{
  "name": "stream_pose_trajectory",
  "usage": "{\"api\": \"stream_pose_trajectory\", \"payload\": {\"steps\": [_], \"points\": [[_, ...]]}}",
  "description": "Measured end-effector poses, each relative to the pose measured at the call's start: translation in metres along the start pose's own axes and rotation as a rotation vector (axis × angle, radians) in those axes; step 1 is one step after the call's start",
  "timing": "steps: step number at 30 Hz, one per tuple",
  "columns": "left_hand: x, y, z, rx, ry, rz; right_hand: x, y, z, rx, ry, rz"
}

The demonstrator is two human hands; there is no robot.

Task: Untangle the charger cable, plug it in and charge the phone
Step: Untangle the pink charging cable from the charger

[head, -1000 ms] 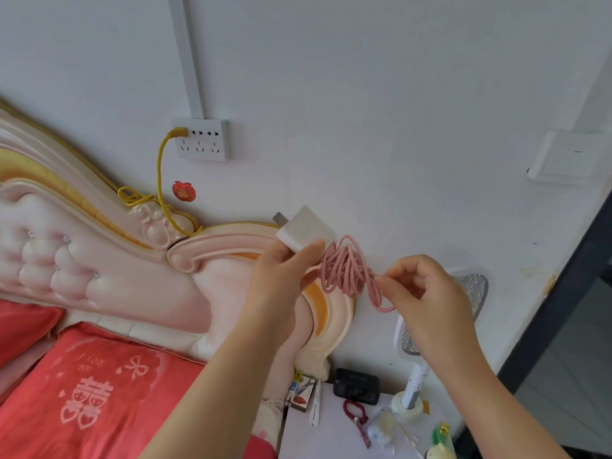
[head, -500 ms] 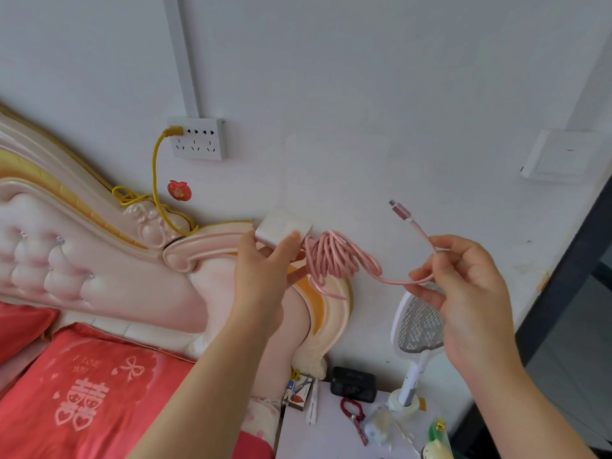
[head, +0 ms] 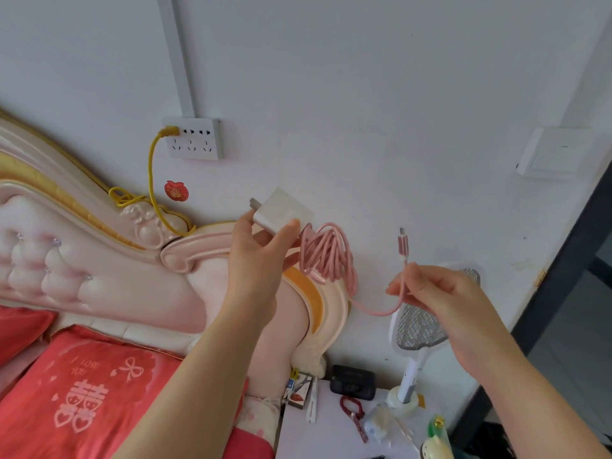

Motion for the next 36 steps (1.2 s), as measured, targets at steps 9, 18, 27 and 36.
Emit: {"api": "stream_pose_trajectory", "payload": {"steps": [9, 18, 27, 36], "points": [[-0.007, -0.001, -0.001, 0.027, 0.024, -0.044, -0.039, -0.004, 0.017, -0.267, -0.132, -0.176], [-0.003, -0.002, -0.003, 0.058, 0.022, -0.056, -0.059, -0.009, 0.020, -0.292, -0.268, -0.248], [-0.001, -0.002, 0.000, 0.027, -0.004, -0.081, -0.055, -0.015, -0.003, -0.138, -0.412, -0.199], [-0.005, -0.001, 0.002, -0.028, 0.022, -0.052, -0.038, -0.022, -0.001, -0.126, -0.615, 0.013]]}}
Point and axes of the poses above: each hand's wrist, its own y-axis away from the middle knuckle, its own x-axis out of the back of the hand, z = x × y, the point moved 7 cm from there along -y, towards the middle knuckle, and after that the axes turned 2 degrees about x, right-handed, at the moved point
